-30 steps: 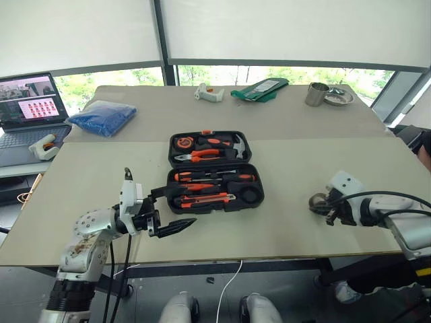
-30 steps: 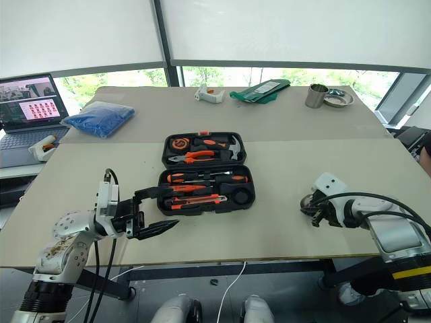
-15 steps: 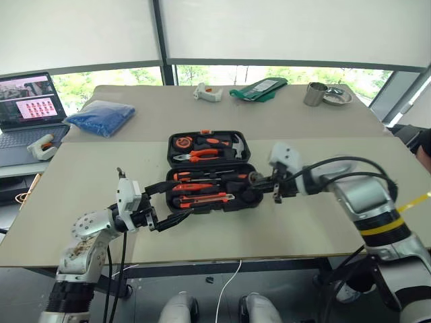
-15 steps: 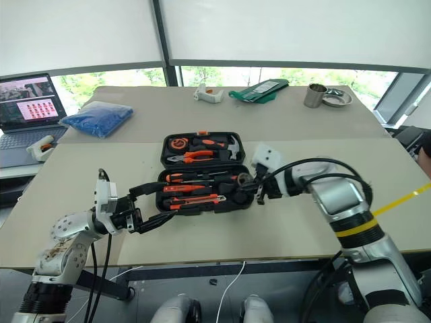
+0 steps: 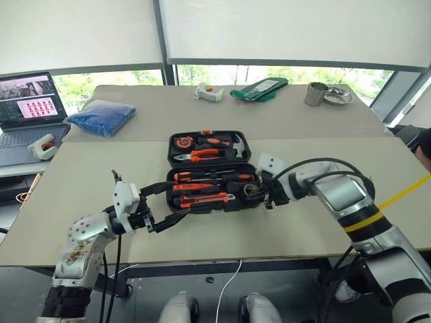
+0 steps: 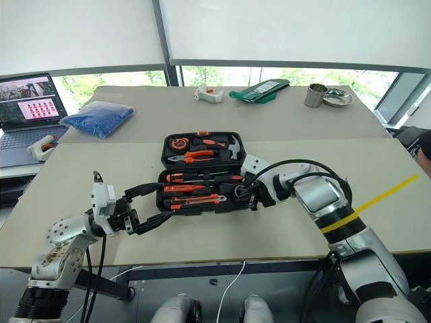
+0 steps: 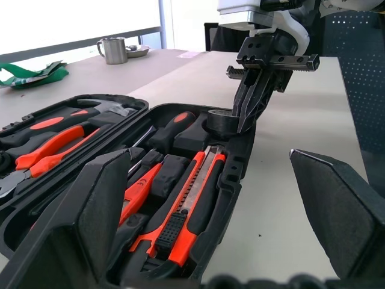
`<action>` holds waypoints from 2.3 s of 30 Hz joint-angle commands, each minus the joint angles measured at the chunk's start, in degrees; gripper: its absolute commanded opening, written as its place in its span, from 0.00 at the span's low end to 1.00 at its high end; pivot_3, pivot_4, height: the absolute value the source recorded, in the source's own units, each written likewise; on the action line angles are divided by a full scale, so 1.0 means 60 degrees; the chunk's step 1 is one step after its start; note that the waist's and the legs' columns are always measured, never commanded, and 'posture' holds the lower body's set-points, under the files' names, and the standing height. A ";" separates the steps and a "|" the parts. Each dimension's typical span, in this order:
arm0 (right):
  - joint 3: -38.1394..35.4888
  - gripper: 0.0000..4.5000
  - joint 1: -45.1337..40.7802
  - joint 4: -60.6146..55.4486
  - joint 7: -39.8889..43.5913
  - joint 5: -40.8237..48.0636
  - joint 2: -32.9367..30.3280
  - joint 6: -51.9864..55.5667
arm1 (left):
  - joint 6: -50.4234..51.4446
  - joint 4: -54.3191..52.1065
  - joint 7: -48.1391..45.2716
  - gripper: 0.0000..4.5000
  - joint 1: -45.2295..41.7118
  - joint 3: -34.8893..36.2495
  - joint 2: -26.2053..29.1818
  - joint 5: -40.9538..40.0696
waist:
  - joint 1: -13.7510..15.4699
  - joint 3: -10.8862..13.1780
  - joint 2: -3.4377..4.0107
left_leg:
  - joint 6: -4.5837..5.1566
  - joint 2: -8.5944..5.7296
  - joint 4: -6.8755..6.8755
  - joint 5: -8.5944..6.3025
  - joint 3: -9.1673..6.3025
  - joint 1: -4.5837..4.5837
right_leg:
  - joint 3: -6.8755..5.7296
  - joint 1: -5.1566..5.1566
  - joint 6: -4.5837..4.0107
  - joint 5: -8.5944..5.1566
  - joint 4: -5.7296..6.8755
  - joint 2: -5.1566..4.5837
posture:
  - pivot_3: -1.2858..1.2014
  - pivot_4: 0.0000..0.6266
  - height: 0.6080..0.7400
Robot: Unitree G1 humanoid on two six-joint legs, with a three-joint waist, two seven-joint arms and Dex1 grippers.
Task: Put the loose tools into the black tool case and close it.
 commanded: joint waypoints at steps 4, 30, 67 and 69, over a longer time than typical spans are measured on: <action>-0.1024 0.64 -0.0158 -0.0174 0.0728 0.0852 -0.0023 -0.0385 | -0.0092 0.0158 0.0335 1.00 -0.0269 0.0361 0.0166 0.0102 | -0.0009 0.0001 0.0000 | 0.0000 0.0001 -0.0001 0.0000 0.0001 -0.0001 | -0.0001 -0.0002 0.0001 0.0000 0.0001 0.0002 | 0.52 0.24 1.00; -0.2350 0.00 -0.2637 0.9397 -0.2899 -0.1878 0.2687 -0.8172 | 0.2258 0.5673 0.3362 0.15 -0.4917 -0.0740 -0.0409 0.2657 | -0.0266 0.0009 -0.0012 | -0.0072 -0.0006 -0.0021 0.0047 0.0040 0.0005 | 0.0005 -0.0001 0.0010 0.0008 0.0014 0.0046 | 0.52 0.24 1.00; -0.2575 0.00 -0.0716 0.6496 -0.2819 -0.2075 0.2348 -0.6920 | 0.2463 0.6170 0.3117 0.15 -0.5172 -0.0429 -0.0214 0.2987 | -0.0157 0.0010 -0.0013 | -0.0082 0.0016 -0.0024 0.0052 0.0016 0.0036 | 0.0015 0.0010 -0.0023 0.0027 0.0027 0.0071 | 0.52 0.24 1.00; -0.2574 0.00 -0.0854 0.6947 -0.2801 -0.2106 0.2499 -0.7277 | 0.2146 0.6662 0.2773 0.15 -0.5392 -0.0586 -0.0380 0.3058 | -0.0160 0.0010 -0.0013 | -0.0081 0.0014 -0.0022 0.0052 0.0020 0.0035 | 0.0016 0.0012 -0.0023 0.0028 0.0026 0.0071 | 0.52 0.24 1.00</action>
